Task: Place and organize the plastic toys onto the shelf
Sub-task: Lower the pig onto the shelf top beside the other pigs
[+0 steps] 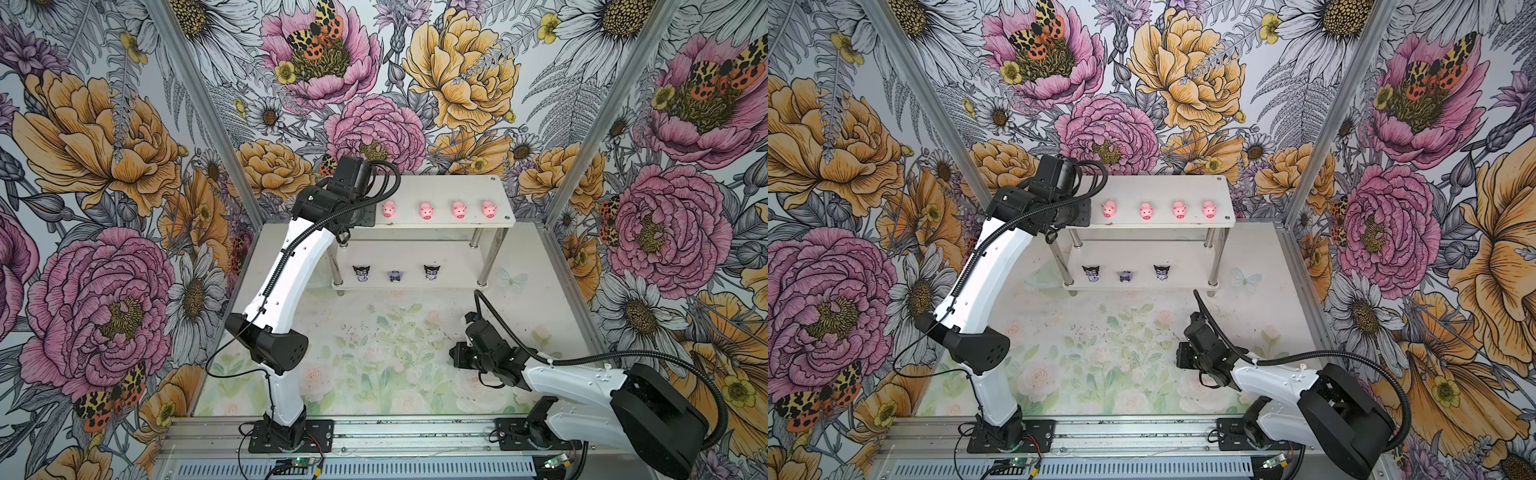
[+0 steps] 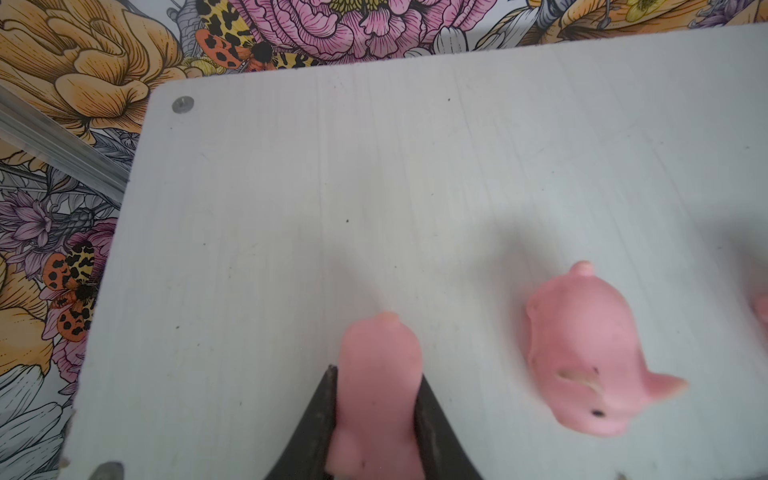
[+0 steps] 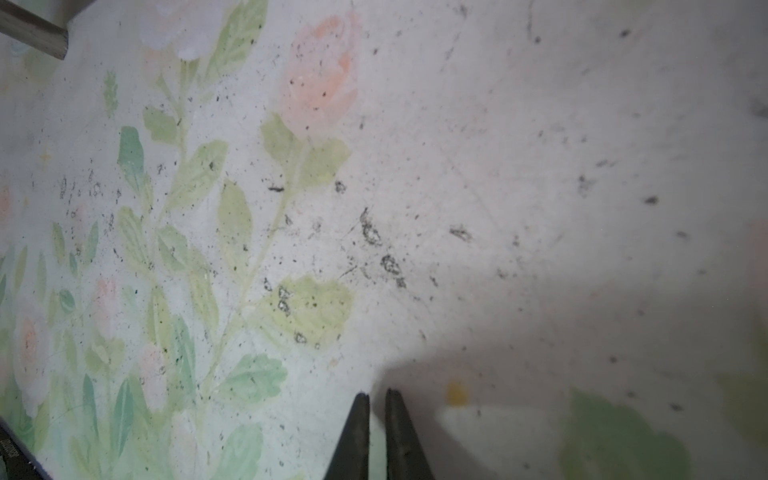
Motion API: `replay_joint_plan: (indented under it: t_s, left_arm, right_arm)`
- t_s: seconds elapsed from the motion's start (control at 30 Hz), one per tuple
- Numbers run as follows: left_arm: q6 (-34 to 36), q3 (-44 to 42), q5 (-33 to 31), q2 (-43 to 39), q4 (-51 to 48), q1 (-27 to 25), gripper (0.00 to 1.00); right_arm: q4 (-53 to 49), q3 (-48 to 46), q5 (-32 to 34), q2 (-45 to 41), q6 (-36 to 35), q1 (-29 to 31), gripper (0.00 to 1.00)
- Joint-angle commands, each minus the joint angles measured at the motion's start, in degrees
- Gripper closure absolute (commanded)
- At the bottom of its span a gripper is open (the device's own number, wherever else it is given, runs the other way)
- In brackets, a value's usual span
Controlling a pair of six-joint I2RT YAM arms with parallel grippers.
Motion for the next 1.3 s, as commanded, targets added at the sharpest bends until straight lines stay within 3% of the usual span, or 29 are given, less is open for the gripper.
replay_joint_plan:
  t_s: [0.0,0.73,1.03,1.2,1.27]
  left_arm:
    - [-1.2,-1.1,1.1,-1.6,-1.1,-0.4,0.72]
    - [0.3,-3.1,-2.5,-3.8,-1.3,3.2,0.71]
    - [-0.5,-3.2,-1.4,-3.9,-1.3,3.1,0.44]
    - [-0.6,-2.7,-1.1,-4.2,-1.2,3.0,0.42]
    - [-0.8,-2.4,-1.0,-4.1,-1.2,3.0,0.48]
  right_arm:
    - [-5.3,-2.0,-0.9,1.5,0.4,-0.2,0.88]
    - [-5.1,-1.2,-1.9,2.7,0.5,-0.2,0.87]
    - [-5.0,-0.2,-2.1,3.7,0.3,-0.2,0.86]
    - [-5.2,-0.6,-2.0,3.0,0.4,-0.1,0.85]
    - [-5.1,-0.7,-2.0,2.7,0.5,-0.2,0.85]
